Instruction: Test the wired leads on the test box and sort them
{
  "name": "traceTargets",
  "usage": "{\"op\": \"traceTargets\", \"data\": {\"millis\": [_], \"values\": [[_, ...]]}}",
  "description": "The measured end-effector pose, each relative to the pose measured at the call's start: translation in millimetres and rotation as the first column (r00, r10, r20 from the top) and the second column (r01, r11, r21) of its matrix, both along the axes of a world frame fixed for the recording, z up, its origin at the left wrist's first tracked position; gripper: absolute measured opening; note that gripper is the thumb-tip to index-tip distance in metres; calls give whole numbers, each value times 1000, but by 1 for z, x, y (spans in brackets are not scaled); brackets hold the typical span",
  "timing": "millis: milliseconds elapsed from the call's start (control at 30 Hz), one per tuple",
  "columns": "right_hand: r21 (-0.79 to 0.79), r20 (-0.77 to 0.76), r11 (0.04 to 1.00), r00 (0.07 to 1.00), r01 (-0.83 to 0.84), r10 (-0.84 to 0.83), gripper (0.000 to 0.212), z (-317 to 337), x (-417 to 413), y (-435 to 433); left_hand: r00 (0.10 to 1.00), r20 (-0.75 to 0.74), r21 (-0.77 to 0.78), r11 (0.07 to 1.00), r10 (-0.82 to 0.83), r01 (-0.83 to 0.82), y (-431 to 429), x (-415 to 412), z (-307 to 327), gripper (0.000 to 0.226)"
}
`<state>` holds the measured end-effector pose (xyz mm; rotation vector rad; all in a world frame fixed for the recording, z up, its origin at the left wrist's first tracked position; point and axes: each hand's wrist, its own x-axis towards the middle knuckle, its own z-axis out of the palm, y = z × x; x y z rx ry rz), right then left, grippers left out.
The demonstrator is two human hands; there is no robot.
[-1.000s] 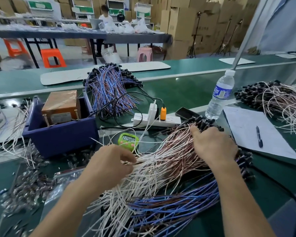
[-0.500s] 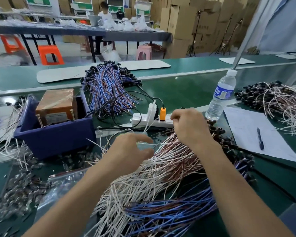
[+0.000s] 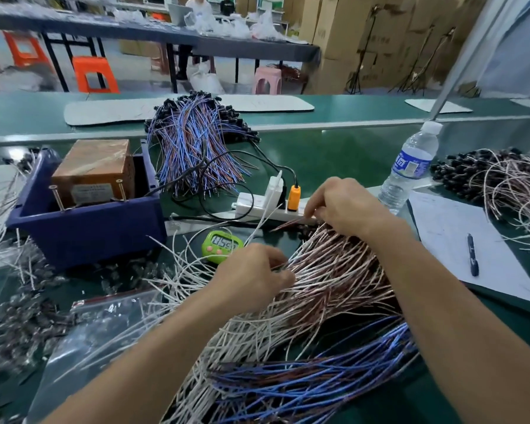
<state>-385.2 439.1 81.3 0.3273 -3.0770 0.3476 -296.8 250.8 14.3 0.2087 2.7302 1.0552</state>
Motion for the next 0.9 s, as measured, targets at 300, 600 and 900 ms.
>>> {"op": "traceTargets", "data": {"millis": [300, 600, 900], "values": [[177, 122, 976, 987, -123, 103, 36, -2, 11, -7, 998, 24, 98, 994, -60, 57, 15, 3, 0, 49], [197, 385, 938, 902, -287, 195, 32, -3, 28, 8, 920, -187, 248, 922, 346, -296, -12, 10, 16, 38], [-6, -60, 994, 993, -105, 104, 35, -39, 64, -35, 989, -57, -91, 987, -139, 134, 14, 20, -1, 43]]}}
